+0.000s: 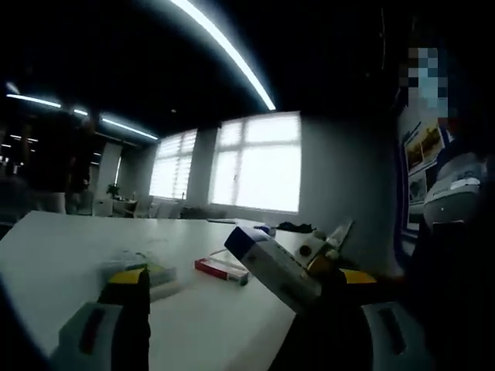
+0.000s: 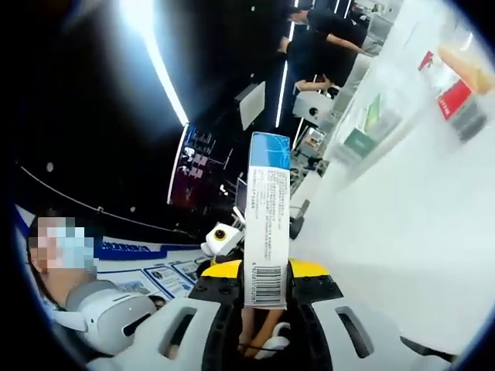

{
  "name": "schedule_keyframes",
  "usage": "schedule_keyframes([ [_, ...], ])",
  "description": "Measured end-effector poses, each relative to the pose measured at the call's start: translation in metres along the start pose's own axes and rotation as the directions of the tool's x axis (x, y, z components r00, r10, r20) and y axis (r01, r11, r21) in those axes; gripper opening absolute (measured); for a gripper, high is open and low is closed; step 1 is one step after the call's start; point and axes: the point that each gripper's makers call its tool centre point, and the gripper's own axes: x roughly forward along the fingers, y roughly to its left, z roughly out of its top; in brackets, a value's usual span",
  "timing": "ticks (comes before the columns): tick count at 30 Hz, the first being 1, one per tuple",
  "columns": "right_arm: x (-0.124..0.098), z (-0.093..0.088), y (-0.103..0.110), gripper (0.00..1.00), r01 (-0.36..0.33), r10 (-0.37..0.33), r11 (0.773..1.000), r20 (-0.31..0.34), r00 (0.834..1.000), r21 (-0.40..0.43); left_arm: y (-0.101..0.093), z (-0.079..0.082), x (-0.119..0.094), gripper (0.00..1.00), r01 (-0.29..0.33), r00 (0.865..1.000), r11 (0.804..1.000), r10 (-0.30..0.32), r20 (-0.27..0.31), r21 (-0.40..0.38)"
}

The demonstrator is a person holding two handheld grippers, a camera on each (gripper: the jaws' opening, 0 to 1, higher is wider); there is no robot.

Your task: Arrange the small medicine boxes into an aligned row inside the storage area until every box is upright, visible, and separated from the surrounding clutter.

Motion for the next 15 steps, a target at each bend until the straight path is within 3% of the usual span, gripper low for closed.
schedule_keyframes([
  [15,-0.019,0.024,-0.014,0.19,0.015,-0.016,0.999,0.013,1.000,0.037,0.015,0.000,0.004,0.99,-0.035,0.999,0.998,0.036,-0.015,0.056],
])
